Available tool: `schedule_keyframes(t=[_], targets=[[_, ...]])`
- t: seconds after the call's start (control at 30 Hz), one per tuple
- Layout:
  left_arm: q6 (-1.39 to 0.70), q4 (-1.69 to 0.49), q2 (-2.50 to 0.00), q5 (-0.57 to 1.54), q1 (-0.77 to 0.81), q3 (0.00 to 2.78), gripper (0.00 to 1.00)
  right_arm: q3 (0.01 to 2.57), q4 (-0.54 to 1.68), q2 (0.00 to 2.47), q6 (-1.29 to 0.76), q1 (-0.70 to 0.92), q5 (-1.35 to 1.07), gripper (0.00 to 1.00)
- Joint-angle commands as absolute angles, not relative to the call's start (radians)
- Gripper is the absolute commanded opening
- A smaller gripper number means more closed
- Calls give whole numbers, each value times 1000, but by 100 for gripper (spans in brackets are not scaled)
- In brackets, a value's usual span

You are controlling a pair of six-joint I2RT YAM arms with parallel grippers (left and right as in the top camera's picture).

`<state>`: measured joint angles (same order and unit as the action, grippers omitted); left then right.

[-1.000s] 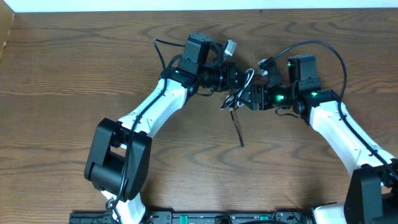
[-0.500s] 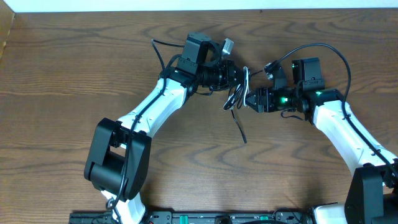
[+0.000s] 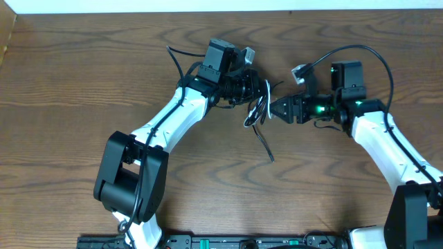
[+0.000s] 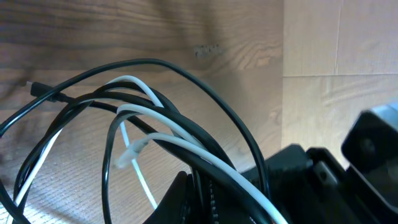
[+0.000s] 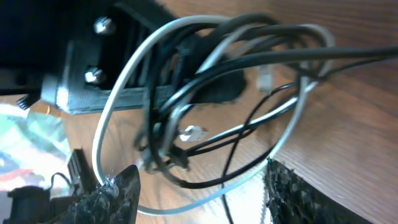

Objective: Untangle cables

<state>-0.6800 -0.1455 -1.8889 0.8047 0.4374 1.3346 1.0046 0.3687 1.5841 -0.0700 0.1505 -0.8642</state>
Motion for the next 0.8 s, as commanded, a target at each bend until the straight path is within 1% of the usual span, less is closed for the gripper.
schedule_keyframes(t=[0.0,0.13,0.23,0.33,0.43,0.67,0.77], targets=[[-671,-141,-1874,796,433,1346,8,1013,366,1590,-47,178,-876,60],[-662,-149,-1874,791,433,1346,7,1013,355,1590,-75,175,-875,60],[-634,-188,-1874,744,433,1346,8,1013,360,1590,-80,165,-867,59],[-614,-256,-1874,680,433,1346,7,1013,388,1590,-161,149,-770,58],[-592,-326,-1874,634,433,1346,7,1013,422,1590,-168,144,-735,58],[-518,-397,-1874,634,434,1346,8,1013,414,1590,-168,166,-741,60],[-512,-403,-1874,634,433,1346,7,1013,411,1590,-164,194,-739,62]])
